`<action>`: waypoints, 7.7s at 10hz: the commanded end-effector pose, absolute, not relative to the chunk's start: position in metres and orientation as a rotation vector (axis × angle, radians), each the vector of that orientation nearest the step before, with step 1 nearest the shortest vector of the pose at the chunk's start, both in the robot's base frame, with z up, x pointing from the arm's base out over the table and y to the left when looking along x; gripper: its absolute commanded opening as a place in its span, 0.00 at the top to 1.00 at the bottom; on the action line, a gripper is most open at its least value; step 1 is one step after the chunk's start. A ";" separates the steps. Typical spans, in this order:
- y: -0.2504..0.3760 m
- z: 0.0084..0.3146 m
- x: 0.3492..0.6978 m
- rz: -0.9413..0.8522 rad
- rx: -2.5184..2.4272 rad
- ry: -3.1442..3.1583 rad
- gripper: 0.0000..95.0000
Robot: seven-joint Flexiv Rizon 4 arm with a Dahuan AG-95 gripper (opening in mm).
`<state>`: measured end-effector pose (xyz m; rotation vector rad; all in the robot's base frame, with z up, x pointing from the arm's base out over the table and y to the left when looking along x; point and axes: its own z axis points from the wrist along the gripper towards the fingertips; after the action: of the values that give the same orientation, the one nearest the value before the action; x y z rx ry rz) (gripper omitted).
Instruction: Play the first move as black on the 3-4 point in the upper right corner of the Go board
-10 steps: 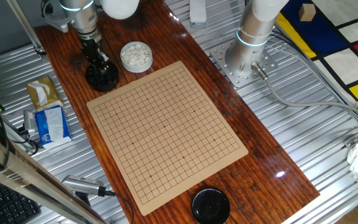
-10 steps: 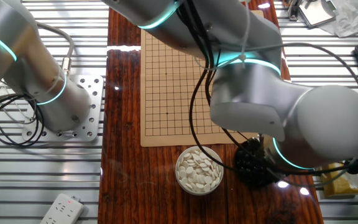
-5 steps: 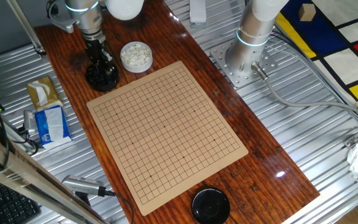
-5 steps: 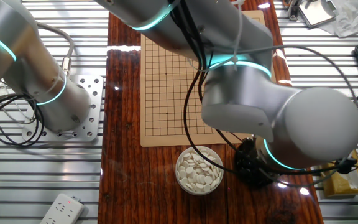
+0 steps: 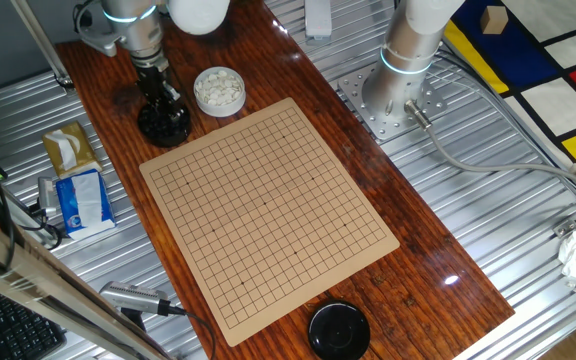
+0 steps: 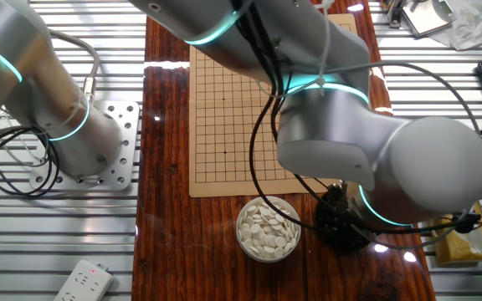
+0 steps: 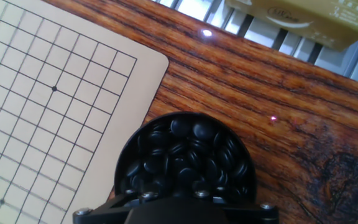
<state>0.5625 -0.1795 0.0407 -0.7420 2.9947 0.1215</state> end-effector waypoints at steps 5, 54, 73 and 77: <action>-0.179 0.040 0.559 0.127 -0.756 2.989 0.80; -0.180 0.039 0.560 0.152 -0.727 2.961 0.80; -0.182 0.048 0.561 0.107 -0.763 2.951 0.80; -0.185 0.049 0.563 0.096 -0.758 2.938 0.80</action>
<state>0.5633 -0.1859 0.0497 -0.7563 2.9361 0.0954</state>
